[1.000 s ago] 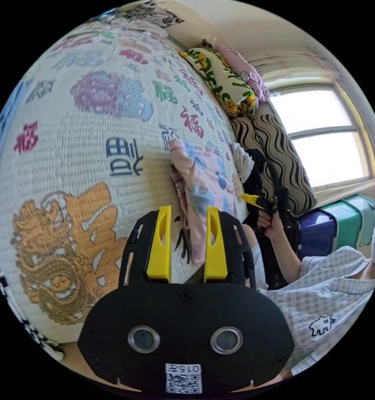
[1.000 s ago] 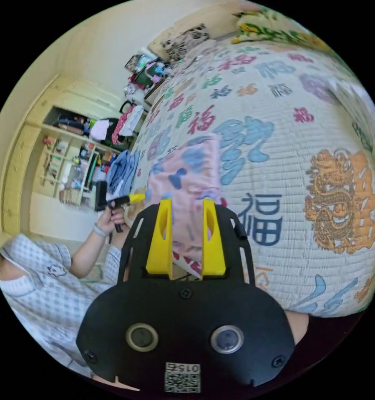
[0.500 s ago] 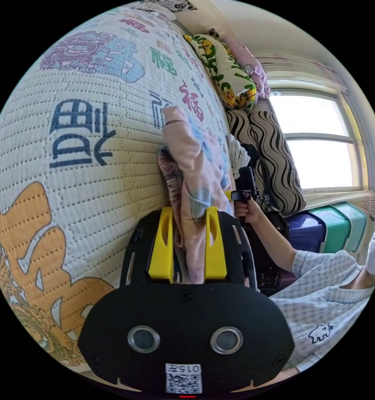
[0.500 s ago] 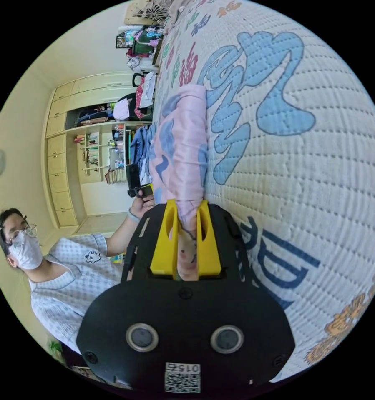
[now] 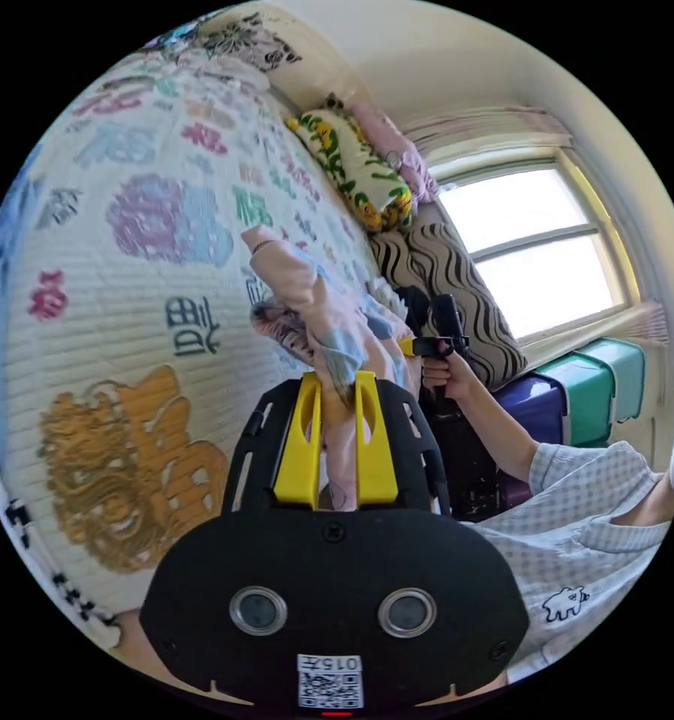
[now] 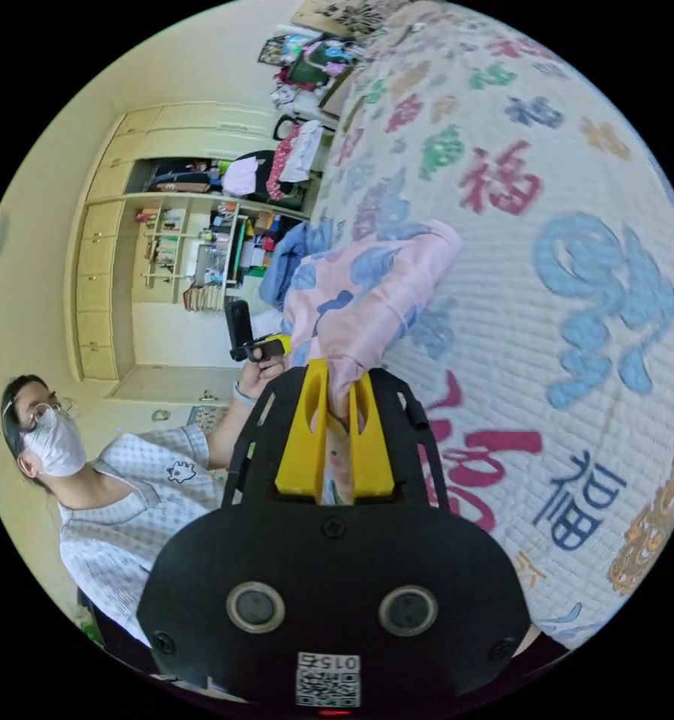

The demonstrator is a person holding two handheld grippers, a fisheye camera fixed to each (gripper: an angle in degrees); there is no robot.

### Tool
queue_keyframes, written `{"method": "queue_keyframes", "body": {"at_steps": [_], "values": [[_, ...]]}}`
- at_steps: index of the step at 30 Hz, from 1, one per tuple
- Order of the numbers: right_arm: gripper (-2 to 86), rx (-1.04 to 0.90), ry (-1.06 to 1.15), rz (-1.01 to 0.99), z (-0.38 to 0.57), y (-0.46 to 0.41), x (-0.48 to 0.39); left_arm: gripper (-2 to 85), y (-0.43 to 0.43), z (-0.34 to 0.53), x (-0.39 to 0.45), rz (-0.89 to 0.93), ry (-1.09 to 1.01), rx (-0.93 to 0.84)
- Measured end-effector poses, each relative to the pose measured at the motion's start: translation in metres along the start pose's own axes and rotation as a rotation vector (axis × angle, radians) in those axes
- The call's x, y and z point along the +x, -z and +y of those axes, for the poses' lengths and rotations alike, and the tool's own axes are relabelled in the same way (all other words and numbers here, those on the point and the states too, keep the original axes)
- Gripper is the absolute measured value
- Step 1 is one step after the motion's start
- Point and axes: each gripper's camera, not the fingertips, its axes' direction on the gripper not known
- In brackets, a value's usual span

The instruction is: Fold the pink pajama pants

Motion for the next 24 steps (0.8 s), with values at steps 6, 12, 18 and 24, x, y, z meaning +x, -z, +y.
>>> {"method": "queue_keyframes", "body": {"at_steps": [6, 12, 18, 24], "values": [[4.6, -0.105, 0.211, -0.039, -0.097, -0.093, -0.105, 6.9, 0.148, 0.028, 0.025, -0.129, -0.042, 0.292], [4.7, -0.243, 0.313, 0.048, -0.192, -0.228, -0.205, 7.0, 0.273, 0.059, -0.006, -0.217, 0.099, 0.527], [4.8, -0.482, 0.437, 0.339, -0.251, -0.360, -0.273, 7.0, 0.301, 0.118, -0.037, -0.239, 0.300, 0.791], [4.8, -0.720, 0.590, 0.686, -0.271, -0.474, -0.314, 7.0, 0.244, 0.166, -0.078, -0.104, 0.497, 1.058]]}}
